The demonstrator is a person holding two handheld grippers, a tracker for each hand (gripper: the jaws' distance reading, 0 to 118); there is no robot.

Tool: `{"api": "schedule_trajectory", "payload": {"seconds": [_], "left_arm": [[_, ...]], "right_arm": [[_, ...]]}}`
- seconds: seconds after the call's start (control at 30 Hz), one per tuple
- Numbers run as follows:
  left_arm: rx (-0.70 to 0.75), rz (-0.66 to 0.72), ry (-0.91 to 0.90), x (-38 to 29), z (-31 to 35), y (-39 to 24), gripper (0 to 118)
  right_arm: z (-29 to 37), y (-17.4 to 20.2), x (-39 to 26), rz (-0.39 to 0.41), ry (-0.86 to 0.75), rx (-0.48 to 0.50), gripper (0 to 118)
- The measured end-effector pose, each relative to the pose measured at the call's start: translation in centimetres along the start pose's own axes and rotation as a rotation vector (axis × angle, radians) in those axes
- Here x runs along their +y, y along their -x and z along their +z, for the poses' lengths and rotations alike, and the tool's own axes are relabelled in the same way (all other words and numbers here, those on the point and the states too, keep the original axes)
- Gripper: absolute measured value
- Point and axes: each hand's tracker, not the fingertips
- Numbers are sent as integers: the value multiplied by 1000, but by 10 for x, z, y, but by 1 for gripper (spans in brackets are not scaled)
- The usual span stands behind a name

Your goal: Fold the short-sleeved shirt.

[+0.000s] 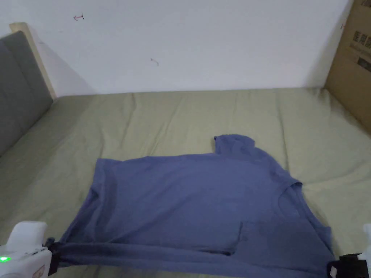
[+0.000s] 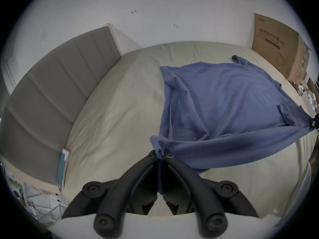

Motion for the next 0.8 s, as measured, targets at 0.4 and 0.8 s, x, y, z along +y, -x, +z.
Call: {"api": "schedule_trajectory", "payload": {"seconds": [0.4, 0.8], "left_arm": [[8, 116, 104, -125, 49, 21, 109], [-88, 331, 19, -178, 102, 15, 3]], "right_arm": [[7, -16, -129, 11, -31, -75, 70], [42, 41, -165, 157, -148, -45, 3]]}}
